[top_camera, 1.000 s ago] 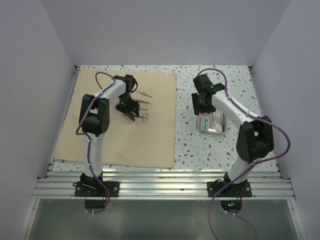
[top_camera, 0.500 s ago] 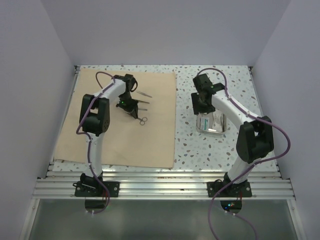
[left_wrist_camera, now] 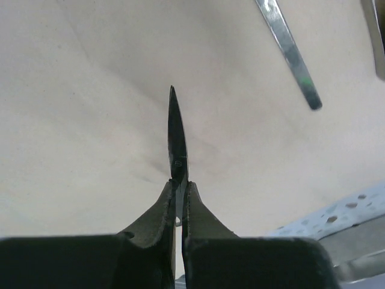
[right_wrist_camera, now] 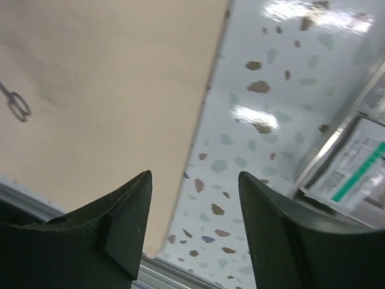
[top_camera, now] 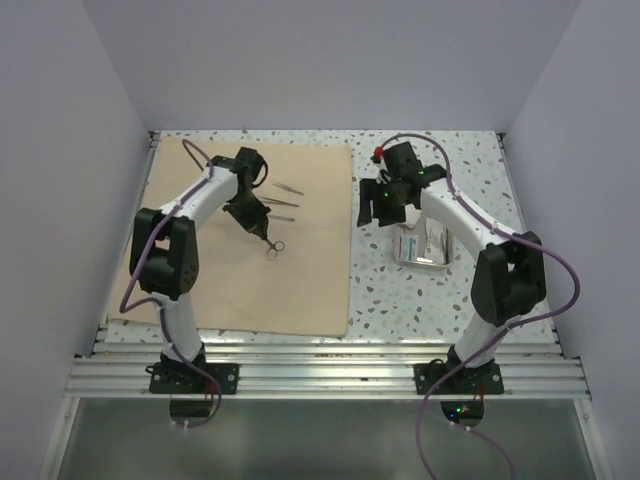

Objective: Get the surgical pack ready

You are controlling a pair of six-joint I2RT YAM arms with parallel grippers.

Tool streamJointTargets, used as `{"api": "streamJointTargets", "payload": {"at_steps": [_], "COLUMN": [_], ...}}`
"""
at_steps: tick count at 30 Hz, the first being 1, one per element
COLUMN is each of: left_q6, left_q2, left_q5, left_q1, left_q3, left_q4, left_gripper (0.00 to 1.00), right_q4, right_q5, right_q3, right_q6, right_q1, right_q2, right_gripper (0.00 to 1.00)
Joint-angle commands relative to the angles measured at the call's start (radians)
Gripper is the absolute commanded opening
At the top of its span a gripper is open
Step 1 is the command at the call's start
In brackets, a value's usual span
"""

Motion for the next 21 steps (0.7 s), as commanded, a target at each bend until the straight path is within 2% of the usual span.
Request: {"api": "streamJointTargets", "payload": {"at_steps": [1,6,8,11,15,19,20,21], "left_q6": [0.152,0.378,0.417,0.449,0.437,0.44,0.442,0.442], "left_q2": [-0.128,-0.194,-0.231,-0.291,-0.35,-0.36,-0.357,-0.351], "left_q5": [0.023,0.163,0.224,0.255,0.248,0.11,0.087,0.062], "left_q1": [-0.022,-0.067,-0.113,-0.175,-0.198,-0.196,-0.196,-0.195], "left_q3": [-0.097,-0.162,-0.197,-0.252,-0.321,-0.3,-0.288,-0.277], "left_q4": [0.113,0.248,0.297,0.348,0.367,0.301,0.295,0.29], "left_gripper": [0.0,0.0,0.0,0.0,0.0,0.0,0.05,0.19], "right_q4": [0.177,0.464,0.57,0.642,0.566,0.38,0.266,0.219], "right_q5": [-0.327,-0.502,-0.542,-0.552,-0.492,-0.38,-0.328,-0.238], "right_q3": [-0.007,-0.056,-0.058,-0.035,0.028,0.094,0.106,0.126], "right_q6": [0.119,0.364,0.467,0.559,0.538,0.411,0.388,0.365], "right_q1": [0.012,0.035,0.056,0.091,0.116,0.122,0.119,0.115], "right_q2": [0.035,0.105,0.127,0.183,0.217,0.229,0.214,0.205], "right_gripper": [0.63,0.7,0.74,0.74,0.73,0.72,0.72,0.72]}}
